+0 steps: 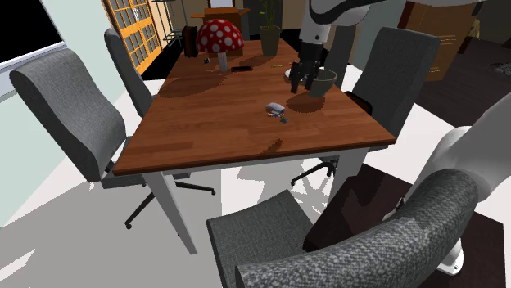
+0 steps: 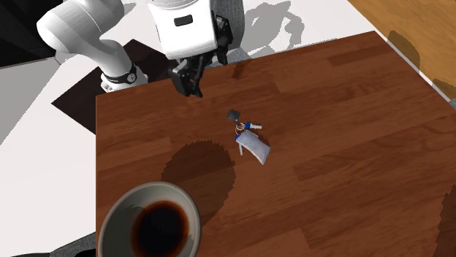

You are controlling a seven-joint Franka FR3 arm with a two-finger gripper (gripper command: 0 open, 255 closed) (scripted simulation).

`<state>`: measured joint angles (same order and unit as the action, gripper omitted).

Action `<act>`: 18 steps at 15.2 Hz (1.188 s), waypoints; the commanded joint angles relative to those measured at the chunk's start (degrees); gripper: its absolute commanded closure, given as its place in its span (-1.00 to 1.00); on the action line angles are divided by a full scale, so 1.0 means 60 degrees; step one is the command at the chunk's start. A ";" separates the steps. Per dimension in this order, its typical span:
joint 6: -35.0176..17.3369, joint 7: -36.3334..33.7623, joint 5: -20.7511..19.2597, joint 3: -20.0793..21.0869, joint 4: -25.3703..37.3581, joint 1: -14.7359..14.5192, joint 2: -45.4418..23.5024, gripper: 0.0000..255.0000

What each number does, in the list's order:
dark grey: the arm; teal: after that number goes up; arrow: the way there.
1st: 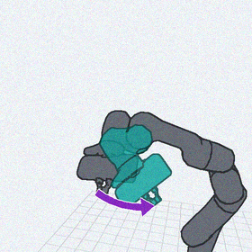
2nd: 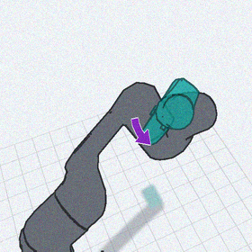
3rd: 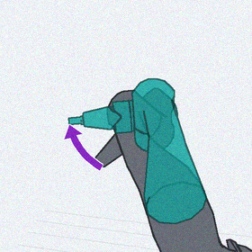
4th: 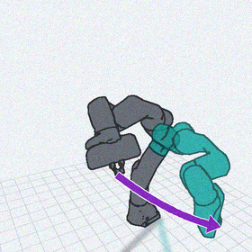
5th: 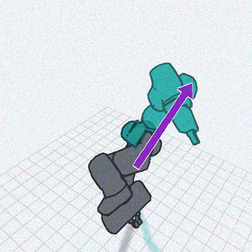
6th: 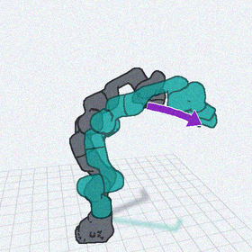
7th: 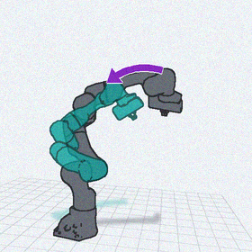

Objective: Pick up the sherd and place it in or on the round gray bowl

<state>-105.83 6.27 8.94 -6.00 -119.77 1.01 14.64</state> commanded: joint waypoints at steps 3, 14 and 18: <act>-0.0419 0.0417 0.0496 -0.0195 0.0962 -0.0013 -0.1487 -1.00; -0.0747 0.1211 0.1719 -0.0288 0.3707 0.0225 -0.4872 -1.00; -0.1204 0.1259 0.1786 -0.0235 0.3377 0.0159 -0.4991 -1.00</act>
<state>-112.45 13.73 19.52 -7.49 -99.27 2.03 -14.98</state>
